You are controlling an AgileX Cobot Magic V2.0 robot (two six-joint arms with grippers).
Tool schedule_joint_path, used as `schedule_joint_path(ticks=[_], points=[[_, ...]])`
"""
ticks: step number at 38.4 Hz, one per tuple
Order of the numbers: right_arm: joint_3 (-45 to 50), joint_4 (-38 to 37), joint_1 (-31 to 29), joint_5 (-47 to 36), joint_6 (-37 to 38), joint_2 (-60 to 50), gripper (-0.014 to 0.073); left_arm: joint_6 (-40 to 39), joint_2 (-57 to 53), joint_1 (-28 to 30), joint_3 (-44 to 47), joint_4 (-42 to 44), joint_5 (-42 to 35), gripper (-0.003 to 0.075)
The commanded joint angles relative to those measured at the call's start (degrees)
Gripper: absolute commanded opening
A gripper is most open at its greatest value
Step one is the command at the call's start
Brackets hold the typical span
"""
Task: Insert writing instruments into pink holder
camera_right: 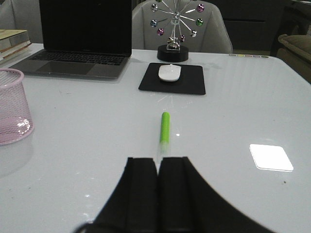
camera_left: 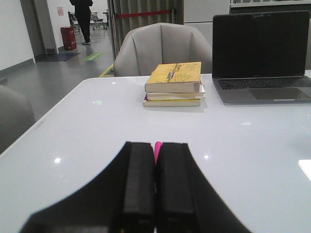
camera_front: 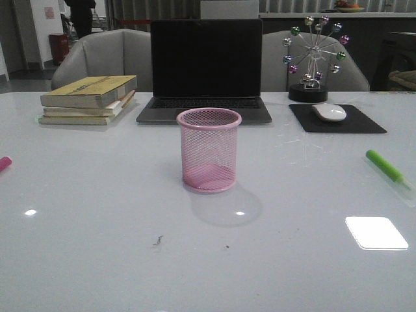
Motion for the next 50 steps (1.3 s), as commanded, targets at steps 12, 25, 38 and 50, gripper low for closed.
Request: schedule_joint_path(ticks=[12,25,38,50], points=[[-0.4,0.0,-0.3,-5.3,0.0,-1.1,0.0067,-0.1,-1.0,-0.4,0.9,-0.1,-5.1,0.0102],[-0.4,0.0,-0.3,-5.3,0.0,-1.1,0.0067,-0.1,-1.0,-0.4,0.9,-3.5,-5.1,0.0102],[-0.4,-0.1,-0.3,-10.9,0.0,-1.1,0.0067,-0.1,-1.0,-0.4,0.4,-3.7,-8.9,0.0102],[-1.3,-0.1,-0.3,-26.8,0.0,-1.1,0.0067,-0.1,-0.9,-0.4,-8.3,-1.0,-5.0,0.0102]])
